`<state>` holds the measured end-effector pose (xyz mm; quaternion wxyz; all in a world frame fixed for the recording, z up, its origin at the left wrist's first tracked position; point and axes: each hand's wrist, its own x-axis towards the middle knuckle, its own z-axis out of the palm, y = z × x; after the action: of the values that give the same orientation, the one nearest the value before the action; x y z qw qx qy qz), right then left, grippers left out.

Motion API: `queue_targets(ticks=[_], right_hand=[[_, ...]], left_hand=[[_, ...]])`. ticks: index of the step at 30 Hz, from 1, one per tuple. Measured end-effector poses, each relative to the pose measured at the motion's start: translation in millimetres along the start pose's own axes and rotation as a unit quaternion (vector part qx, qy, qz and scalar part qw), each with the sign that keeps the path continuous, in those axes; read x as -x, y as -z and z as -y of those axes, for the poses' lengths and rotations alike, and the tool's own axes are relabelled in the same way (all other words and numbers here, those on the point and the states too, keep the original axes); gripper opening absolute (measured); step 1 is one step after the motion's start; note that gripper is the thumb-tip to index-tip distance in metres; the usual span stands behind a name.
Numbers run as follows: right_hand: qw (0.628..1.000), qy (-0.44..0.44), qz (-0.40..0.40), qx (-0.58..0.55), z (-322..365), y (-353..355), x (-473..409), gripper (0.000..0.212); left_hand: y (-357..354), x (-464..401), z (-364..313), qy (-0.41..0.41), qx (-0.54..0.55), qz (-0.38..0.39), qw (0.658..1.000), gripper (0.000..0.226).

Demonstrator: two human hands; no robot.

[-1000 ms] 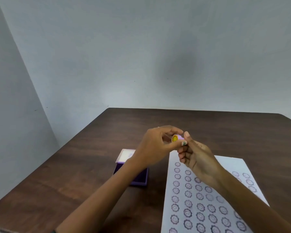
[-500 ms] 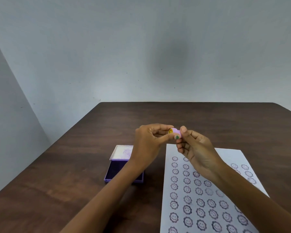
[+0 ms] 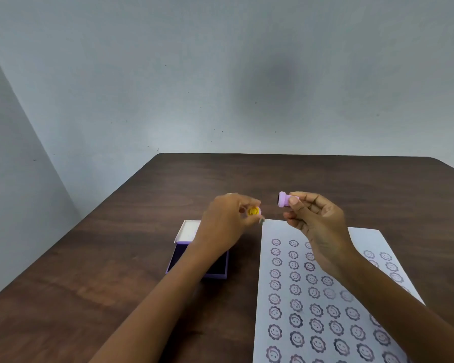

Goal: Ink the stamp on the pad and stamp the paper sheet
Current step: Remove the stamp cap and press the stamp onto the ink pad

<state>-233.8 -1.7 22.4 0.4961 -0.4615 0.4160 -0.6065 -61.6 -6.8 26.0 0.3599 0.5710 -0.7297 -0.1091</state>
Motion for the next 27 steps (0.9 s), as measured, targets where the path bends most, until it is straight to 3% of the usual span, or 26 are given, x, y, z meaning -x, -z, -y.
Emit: queue_targets(ticks=[4, 9, 12, 15, 22, 25, 27], right_hand=[[1.000, 0.005, -0.006, 0.022, -1, 1, 0, 0.021], [0.998, 0.017, -0.012, 0.056, -3, 0, 0, 0.020], [0.998, 0.027, -0.002, 0.065, -4, 1, -1, 0.015], [0.997, 0.035, 0.010, 0.071, -3, 1, -1, 0.013], [0.984, 0.072, 0.030, 0.163, -3, 0, 1, 0.025], [0.976, 0.083, 0.048, 0.194, -5, 0, 3, 0.025], [0.971, 0.088, 0.060, 0.214, -3, -2, 5, 0.027]], left_hand=[[-2, 3, 1, 0.021, -0.087, 0.097, 0.991, 0.033], [-2, 2, 2, 0.010, -0.127, 0.122, 0.984, 0.035], [-1, 3, 2, 0.003, -0.122, 0.111, 0.986, 0.036], [6, 4, 2, -0.010, -0.105, 0.051, 0.993, 0.032], [53, 27, 24, 0.026, 0.056, -0.012, 0.998, 0.020], [74, 60, 48, 0.063, 0.048, 0.015, 0.997, 0.030], [85, 81, 66, 0.088, 0.027, 0.029, 0.995, 0.048]])
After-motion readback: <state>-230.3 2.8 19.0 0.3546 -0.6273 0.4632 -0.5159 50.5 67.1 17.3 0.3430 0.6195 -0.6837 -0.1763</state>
